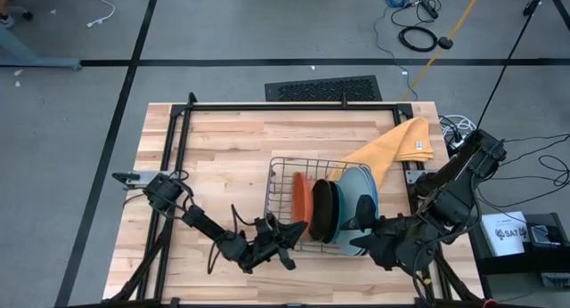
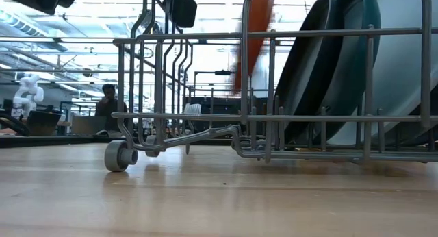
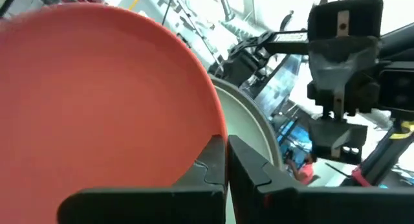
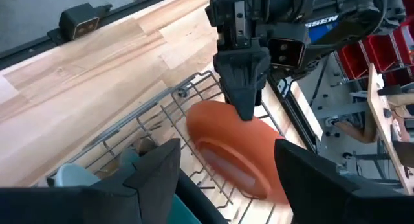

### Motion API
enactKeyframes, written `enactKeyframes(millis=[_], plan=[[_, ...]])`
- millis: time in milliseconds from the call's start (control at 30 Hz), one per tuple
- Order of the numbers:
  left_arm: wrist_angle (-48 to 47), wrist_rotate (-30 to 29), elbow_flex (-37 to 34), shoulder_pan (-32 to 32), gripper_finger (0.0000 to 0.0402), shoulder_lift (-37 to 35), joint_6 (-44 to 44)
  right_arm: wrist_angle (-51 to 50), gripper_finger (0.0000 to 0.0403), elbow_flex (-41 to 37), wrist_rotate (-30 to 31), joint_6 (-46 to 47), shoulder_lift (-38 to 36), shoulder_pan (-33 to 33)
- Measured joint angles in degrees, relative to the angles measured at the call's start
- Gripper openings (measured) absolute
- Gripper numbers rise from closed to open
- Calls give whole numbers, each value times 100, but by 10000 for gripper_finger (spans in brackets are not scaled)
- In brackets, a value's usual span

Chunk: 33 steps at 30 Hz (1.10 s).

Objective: Sort dishes
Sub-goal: Put the orange plate into the green dish rack

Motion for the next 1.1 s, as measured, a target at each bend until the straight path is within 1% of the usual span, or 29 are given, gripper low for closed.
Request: enactKeyframes(millis=[200, 367, 500, 633, 733, 900, 1100], plan=[[6, -92, 104, -37, 0, -2, 123, -2, 244, -2, 7, 53, 0, 40], [-32, 90, 104, -31, 0, -2, -160, 9, 244, -2, 9, 61, 0, 40], [-362, 2, 104, -31, 0, -2, -306, 39, 244, -2, 13, 39, 0, 38], [-467, 14, 102, 14, 0, -4, -360, 42, 244, -2, 20, 68, 0, 40], [-753, 65, 102, 90, 0, -9, -579, 47, 244, -2, 21, 88, 0, 40], [-1343, 121, 102, 220, 0, -9, -1195, 80, 244, -2, 22, 120, 0, 40], [-1386, 332, 102, 341, 0, -9, -1231, 79, 244, -2, 116, 118, 0, 40]])
